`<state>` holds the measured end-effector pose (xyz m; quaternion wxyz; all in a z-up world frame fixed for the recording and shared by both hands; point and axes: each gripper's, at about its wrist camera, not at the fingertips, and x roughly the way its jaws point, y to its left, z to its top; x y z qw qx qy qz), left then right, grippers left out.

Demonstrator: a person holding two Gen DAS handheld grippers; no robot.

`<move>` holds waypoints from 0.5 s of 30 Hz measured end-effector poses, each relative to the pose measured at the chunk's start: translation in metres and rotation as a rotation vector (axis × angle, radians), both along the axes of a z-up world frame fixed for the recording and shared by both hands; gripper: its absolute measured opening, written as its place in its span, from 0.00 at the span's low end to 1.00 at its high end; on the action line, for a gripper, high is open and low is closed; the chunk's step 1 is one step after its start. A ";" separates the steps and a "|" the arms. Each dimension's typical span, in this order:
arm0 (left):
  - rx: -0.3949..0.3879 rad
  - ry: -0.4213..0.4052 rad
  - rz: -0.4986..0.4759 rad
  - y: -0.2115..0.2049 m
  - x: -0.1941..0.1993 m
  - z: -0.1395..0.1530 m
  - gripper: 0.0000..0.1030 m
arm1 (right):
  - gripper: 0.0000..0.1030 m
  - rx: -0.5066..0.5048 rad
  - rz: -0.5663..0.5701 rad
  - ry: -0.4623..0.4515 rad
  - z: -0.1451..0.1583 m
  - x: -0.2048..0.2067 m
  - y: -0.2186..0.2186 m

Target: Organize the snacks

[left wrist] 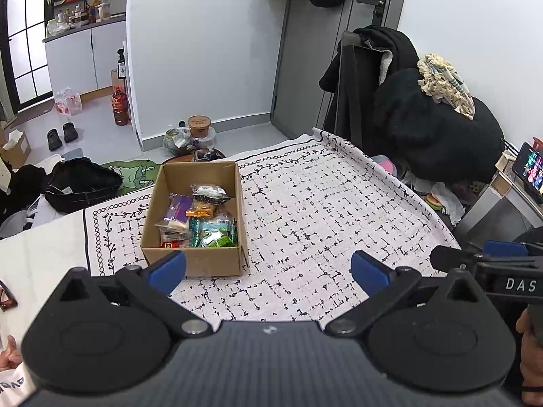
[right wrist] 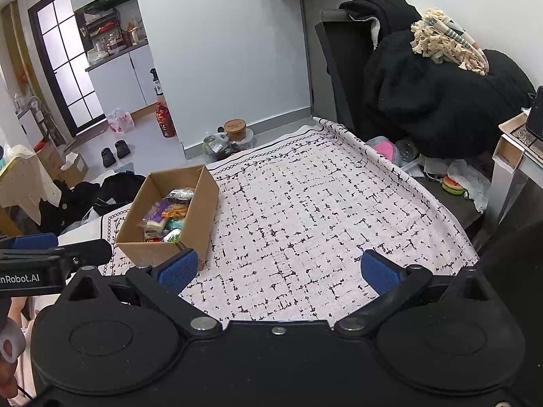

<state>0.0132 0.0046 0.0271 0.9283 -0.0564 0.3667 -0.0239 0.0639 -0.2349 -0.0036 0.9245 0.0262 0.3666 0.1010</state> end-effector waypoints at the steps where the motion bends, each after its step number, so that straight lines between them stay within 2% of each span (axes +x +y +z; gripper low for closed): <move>1: 0.001 -0.001 0.000 0.000 0.000 0.000 1.00 | 1.00 0.000 0.000 -0.001 0.000 0.000 0.000; 15: 0.008 0.006 -0.006 -0.002 -0.001 -0.001 1.00 | 1.00 -0.002 -0.005 -0.008 0.003 0.000 0.000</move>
